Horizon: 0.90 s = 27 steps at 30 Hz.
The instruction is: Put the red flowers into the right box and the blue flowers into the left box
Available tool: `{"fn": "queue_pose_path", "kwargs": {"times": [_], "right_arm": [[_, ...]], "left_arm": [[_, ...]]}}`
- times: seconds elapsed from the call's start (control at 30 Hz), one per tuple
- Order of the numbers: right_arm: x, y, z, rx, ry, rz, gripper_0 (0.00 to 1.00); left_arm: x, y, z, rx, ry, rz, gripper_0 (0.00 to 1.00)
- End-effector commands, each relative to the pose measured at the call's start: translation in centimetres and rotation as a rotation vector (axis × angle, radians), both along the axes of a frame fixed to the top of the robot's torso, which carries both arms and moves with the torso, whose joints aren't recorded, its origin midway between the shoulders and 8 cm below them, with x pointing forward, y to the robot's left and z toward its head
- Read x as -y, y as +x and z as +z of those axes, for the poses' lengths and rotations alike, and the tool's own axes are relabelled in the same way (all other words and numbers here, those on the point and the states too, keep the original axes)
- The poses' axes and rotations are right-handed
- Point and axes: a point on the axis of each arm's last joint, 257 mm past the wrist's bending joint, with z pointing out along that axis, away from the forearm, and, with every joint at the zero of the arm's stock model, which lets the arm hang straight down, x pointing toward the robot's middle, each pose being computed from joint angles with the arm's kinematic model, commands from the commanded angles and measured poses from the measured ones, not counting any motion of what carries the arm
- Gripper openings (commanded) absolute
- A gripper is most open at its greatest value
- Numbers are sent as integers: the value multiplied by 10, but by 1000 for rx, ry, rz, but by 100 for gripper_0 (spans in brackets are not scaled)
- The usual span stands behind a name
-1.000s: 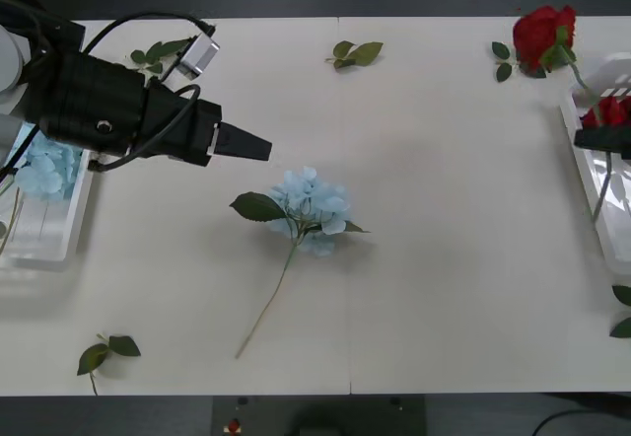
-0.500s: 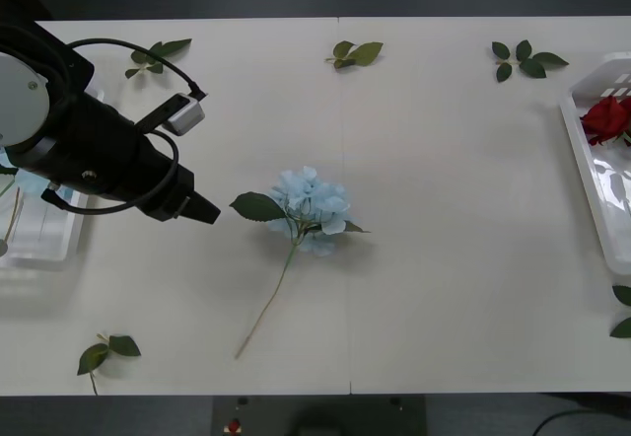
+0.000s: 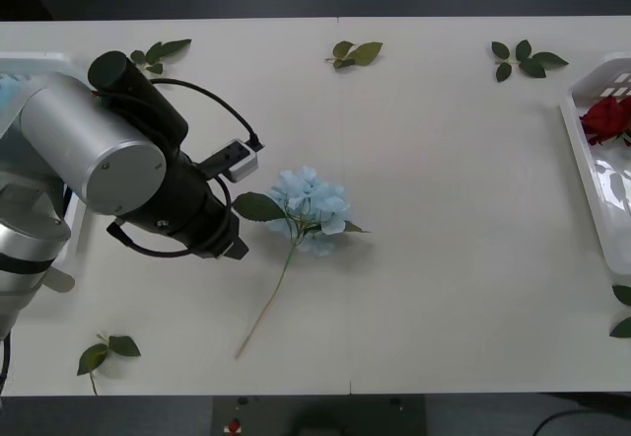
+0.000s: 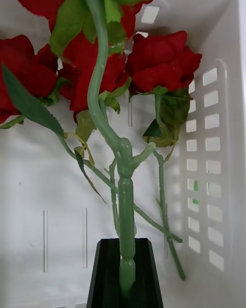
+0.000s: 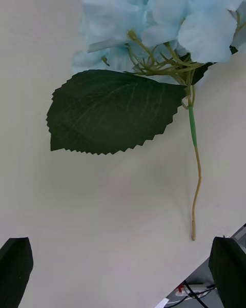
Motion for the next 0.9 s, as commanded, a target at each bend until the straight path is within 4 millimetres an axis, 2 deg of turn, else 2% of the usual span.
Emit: {"fn": "queue_pose_path", "kwargs": {"times": [0.03, 0.23, 0.43, 0.5, 0.57, 0.67, 0.77, 0.9], "right_arm": [[3, 11, 2, 39, -28, -11, 0], [17, 15, -12, 54, -42, -45, 0], [29, 18, -14, 73, -35, -85, 0], [37, 17, -13, 82, -44, -98, 13], [43, 16, -15, 86, -43, -113, 41], [46, 14, -18, 81, -41, -122, 70], [49, 11, -20, 75, -44, -128, 84], [49, 11, -20, 73, -47, -122, 89]], "left_arm": [[20, -5, -6, 10, -22, 35, 100], [47, -9, -36, -3, -33, 10, 100], [63, -10, -64, -33, -55, 13, 100], [63, -11, -68, -43, -49, 20, 100], [63, -15, -75, -59, -45, 27, 100], [66, -18, -79, -62, -40, 28, 100], [70, -20, -84, -58, -36, 25, 100], [73, -21, -92, -57, -37, 27, 100]]}}
